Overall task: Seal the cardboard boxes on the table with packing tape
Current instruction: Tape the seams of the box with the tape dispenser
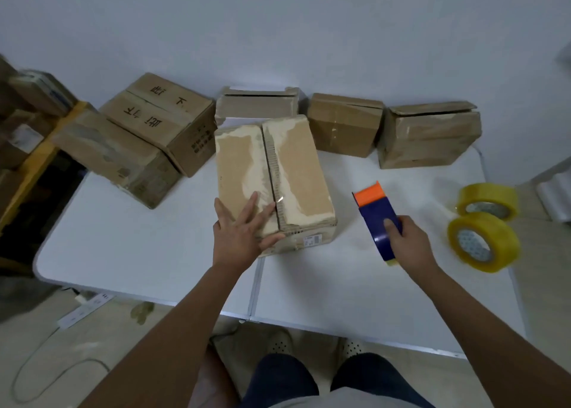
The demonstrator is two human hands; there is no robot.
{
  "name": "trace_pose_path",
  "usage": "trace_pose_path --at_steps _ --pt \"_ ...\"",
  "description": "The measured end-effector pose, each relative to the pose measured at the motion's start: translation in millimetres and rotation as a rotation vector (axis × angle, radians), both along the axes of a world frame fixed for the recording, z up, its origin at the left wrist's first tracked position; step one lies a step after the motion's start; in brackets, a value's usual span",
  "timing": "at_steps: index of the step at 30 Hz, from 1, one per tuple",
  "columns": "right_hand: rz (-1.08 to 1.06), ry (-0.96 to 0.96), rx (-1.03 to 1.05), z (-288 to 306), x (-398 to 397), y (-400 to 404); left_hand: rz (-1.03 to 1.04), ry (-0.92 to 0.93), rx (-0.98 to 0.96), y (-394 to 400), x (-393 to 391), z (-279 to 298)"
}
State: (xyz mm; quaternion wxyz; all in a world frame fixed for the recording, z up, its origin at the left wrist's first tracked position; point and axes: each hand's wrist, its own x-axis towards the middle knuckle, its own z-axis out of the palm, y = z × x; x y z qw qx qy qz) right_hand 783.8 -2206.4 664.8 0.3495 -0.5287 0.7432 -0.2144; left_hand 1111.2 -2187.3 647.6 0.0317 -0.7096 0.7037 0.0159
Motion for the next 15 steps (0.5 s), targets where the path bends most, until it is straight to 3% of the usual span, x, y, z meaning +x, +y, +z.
trace_pose_path --at_steps 5,10,13,15 --pt "0.085 -0.121 -0.141 76.8 22.0 -4.0 0.036 0.006 0.060 2.3 -3.4 8.1" --pt "0.321 -0.189 -0.033 123.9 62.2 -15.1 0.016 0.083 0.209 2.1 -0.6 17.9" --pt "0.413 -0.172 0.034 129.6 87.7 -17.5 -0.004 0.197 0.240 0.8 9.1 24.1" --pt "0.431 -0.183 0.046 129.7 99.5 -17.8 0.006 0.339 0.145 2.6 20.0 35.0"
